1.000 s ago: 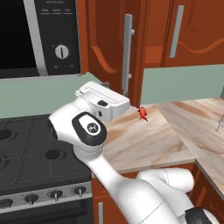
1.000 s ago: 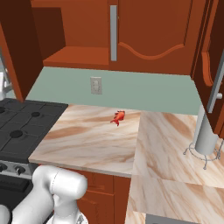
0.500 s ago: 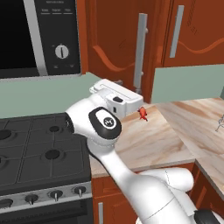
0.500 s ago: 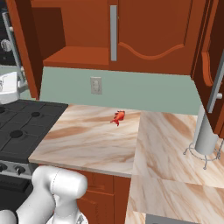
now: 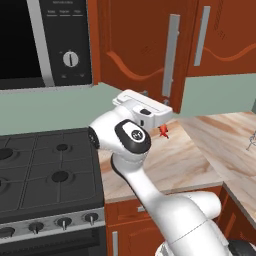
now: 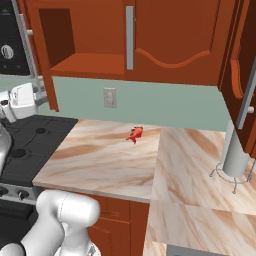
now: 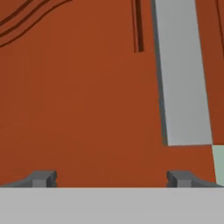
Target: Close all open cabinet doors.
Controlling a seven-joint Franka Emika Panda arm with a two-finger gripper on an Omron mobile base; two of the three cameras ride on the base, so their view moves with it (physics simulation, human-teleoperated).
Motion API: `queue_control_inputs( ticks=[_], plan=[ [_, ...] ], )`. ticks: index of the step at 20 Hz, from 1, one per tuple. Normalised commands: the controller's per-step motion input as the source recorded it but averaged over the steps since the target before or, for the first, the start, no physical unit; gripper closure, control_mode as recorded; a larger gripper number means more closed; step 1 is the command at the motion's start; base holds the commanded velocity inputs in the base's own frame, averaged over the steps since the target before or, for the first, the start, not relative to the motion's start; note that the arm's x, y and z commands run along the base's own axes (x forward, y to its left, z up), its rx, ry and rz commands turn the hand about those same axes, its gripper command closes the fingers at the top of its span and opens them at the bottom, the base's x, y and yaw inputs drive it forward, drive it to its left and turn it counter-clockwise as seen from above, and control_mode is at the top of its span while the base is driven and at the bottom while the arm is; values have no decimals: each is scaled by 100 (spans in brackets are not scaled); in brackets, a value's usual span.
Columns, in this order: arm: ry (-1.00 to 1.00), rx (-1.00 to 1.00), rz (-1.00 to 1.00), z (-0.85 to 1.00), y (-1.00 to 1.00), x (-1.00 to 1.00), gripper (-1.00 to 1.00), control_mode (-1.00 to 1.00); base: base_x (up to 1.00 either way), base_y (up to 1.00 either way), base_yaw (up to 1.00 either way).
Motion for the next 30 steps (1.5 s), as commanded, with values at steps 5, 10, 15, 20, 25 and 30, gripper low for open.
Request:
queue_control_inputs(
  ticks=[5, 10, 15, 20, 25, 30],
  plan=[
    [-2, 0, 0, -10, -8, 33, -100, -100, 0, 0, 0],
    [0, 2, 6, -3, -11, 33, -100, -100, 0, 0, 0],
    [0, 6, 14, 0, -22, 29, -100, -100, 0, 0, 0],
    [0, 5, 18, 0, -37, 22, -100, -100, 0, 0, 0],
    [0, 5, 19, 0, -45, 14, -100, -100, 0, 0, 0],
    [0, 3, 17, 0, -30, 23, -100, -100, 0, 0, 0]
  ],
)
